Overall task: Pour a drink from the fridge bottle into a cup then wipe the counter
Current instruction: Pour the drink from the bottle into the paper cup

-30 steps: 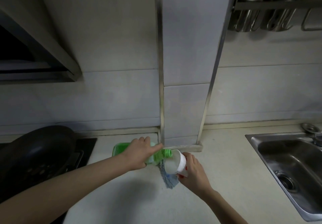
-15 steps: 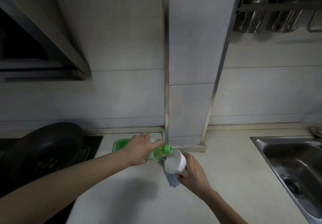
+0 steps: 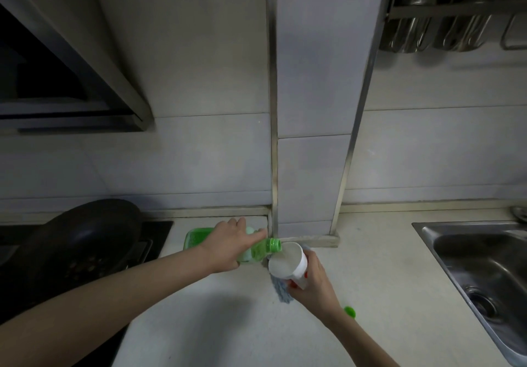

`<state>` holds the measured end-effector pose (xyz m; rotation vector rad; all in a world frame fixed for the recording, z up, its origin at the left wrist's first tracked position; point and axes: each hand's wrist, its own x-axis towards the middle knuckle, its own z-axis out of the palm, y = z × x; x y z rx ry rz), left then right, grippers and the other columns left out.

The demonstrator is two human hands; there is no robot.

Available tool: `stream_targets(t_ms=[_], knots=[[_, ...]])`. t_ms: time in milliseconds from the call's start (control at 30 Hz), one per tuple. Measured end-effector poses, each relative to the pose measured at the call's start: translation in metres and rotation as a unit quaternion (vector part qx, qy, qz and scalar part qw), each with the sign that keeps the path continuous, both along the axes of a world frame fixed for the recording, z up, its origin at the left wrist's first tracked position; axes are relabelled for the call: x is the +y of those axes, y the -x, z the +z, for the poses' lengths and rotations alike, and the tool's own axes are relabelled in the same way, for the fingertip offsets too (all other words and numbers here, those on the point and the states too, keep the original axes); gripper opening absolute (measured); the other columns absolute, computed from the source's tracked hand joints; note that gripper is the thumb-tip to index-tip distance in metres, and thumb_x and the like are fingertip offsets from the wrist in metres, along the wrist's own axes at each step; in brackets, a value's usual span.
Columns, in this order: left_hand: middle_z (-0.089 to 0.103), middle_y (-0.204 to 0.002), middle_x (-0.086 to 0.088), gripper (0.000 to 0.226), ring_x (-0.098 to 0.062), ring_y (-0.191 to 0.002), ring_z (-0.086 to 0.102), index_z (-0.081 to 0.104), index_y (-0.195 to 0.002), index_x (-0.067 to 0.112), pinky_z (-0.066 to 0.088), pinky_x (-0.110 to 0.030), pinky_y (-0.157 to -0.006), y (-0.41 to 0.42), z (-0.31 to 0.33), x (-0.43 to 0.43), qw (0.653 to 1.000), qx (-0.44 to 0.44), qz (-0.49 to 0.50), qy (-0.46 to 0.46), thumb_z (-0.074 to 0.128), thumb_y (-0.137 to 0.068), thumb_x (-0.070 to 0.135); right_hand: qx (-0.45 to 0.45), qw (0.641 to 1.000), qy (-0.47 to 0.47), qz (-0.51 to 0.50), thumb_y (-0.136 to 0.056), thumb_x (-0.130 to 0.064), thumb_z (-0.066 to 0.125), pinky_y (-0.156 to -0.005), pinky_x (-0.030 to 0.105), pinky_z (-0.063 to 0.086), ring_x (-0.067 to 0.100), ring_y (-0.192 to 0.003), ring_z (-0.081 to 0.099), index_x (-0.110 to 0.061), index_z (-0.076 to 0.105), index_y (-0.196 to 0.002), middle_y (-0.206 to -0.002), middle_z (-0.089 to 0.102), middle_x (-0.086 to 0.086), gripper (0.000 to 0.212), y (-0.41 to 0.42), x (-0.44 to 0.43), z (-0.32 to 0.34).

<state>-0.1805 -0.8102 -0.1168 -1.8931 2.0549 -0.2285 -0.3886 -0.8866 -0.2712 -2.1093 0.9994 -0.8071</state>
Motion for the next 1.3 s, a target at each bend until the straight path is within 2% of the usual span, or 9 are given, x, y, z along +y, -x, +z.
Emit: stream_targets(t_ms=[200, 433, 633, 800, 867, 967, 1033, 1200, 1300], knots=[[0.047, -0.125, -0.020, 0.083, -0.035, -0.107, 0.052, 0.016, -0.147, 0.030, 0.036, -0.037, -0.071, 0.004, -0.002, -0.001, 1.000, -0.001, -0.004, -0.001, 0.068, -0.082, 0.020, -0.035, 0.999, -0.041, 0.007, -0.061, -0.041, 0.084, -0.088, 0.029, 0.052, 0.010, -0.110, 0.051, -0.031, 0.032, -0.128, -0.118, 0.050, -0.006, 0.086, 0.001, 0.006, -0.004], [0.048, -0.124, -0.020, 0.083, -0.035, -0.107, 0.053, 0.018, -0.147, 0.030, 0.037, -0.037, -0.073, 0.007, -0.001, -0.003, 1.000, 0.004, -0.011, -0.003, 0.068, -0.082, 0.019, -0.024, 0.999, -0.020, 0.014, -0.059, -0.047, 0.084, -0.087, 0.034, 0.053, 0.014, -0.110, 0.054, -0.030, 0.033, -0.128, -0.117, 0.052, -0.007, 0.087, 0.005, 0.006, -0.012], [0.049, -0.125, -0.019, 0.083, -0.033, -0.108, 0.053, 0.018, -0.147, 0.031, 0.043, -0.037, -0.078, 0.005, 0.007, -0.007, 1.000, 0.002, -0.019, 0.008, 0.069, -0.083, 0.023, -0.034, 0.999, -0.029, 0.010, -0.059, -0.043, 0.086, -0.085, 0.013, 0.046, 0.009, -0.110, 0.052, -0.028, 0.033, -0.127, -0.117, 0.050, -0.009, 0.087, 0.011, 0.011, -0.012], [0.048, -0.128, -0.020, 0.083, -0.033, -0.111, 0.053, 0.015, -0.149, 0.032, 0.044, -0.038, -0.082, 0.003, 0.018, -0.011, 0.999, -0.016, -0.031, 0.023, 0.069, -0.085, 0.026, -0.019, 0.998, -0.050, -0.011, -0.059, -0.041, 0.086, -0.079, 0.021, 0.050, 0.012, -0.102, 0.053, -0.024, 0.037, -0.123, -0.113, 0.050, -0.008, 0.083, 0.017, 0.015, -0.015], [0.049, -0.126, -0.019, 0.083, -0.032, -0.108, 0.054, 0.016, -0.149, 0.032, 0.043, -0.037, -0.079, 0.002, 0.023, -0.012, 0.998, -0.022, -0.040, 0.036, 0.068, -0.085, 0.026, -0.016, 0.997, -0.066, -0.024, -0.058, -0.046, 0.085, -0.076, 0.022, 0.050, 0.011, -0.099, 0.054, -0.025, 0.038, -0.121, -0.111, 0.053, -0.007, 0.081, 0.019, 0.016, -0.016], [0.049, -0.123, -0.018, 0.084, -0.031, -0.104, 0.054, 0.015, -0.148, 0.033, 0.037, -0.035, -0.071, 0.000, 0.028, -0.012, 0.998, -0.033, -0.041, 0.043, 0.068, -0.084, 0.026, -0.018, 0.995, -0.090, -0.038, -0.053, -0.054, 0.081, -0.077, 0.032, 0.052, 0.014, -0.100, 0.054, -0.025, 0.038, -0.122, -0.113, 0.054, -0.004, 0.087, 0.020, 0.016, -0.017], [0.049, -0.122, -0.018, 0.083, -0.031, -0.103, 0.054, 0.017, -0.147, 0.032, 0.036, -0.035, -0.070, -0.001, 0.033, -0.013, 0.998, -0.036, -0.037, 0.044, 0.069, -0.083, 0.026, -0.014, 0.994, -0.105, -0.041, -0.052, -0.052, 0.081, -0.079, 0.035, 0.053, 0.015, -0.103, 0.053, -0.025, 0.037, -0.125, -0.115, 0.054, -0.005, 0.090, 0.020, 0.014, -0.018], [0.049, -0.121, -0.018, 0.083, -0.031, -0.102, 0.054, 0.018, -0.148, 0.032, 0.036, -0.034, -0.069, 0.000, 0.041, -0.016, 0.997, -0.052, -0.040, 0.051, 0.069, -0.083, 0.027, -0.021, 0.992, -0.116, -0.042, -0.054, -0.044, 0.085, -0.079, 0.037, 0.055, 0.015, -0.104, 0.053, -0.025, 0.038, -0.122, -0.115, 0.053, -0.006, 0.086, 0.021, 0.006, -0.020], [0.049, -0.122, -0.018, 0.083, -0.032, -0.104, 0.055, 0.017, -0.148, 0.032, 0.037, -0.035, -0.069, 0.001, 0.044, -0.016, 0.996, -0.058, -0.041, 0.052, 0.069, -0.084, 0.030, -0.039, 0.991, -0.122, -0.038, -0.056, -0.037, 0.088, -0.080, 0.030, 0.054, 0.009, -0.104, 0.052, -0.027, 0.037, -0.123, -0.114, 0.052, -0.012, 0.085, 0.020, 0.003, -0.014]])
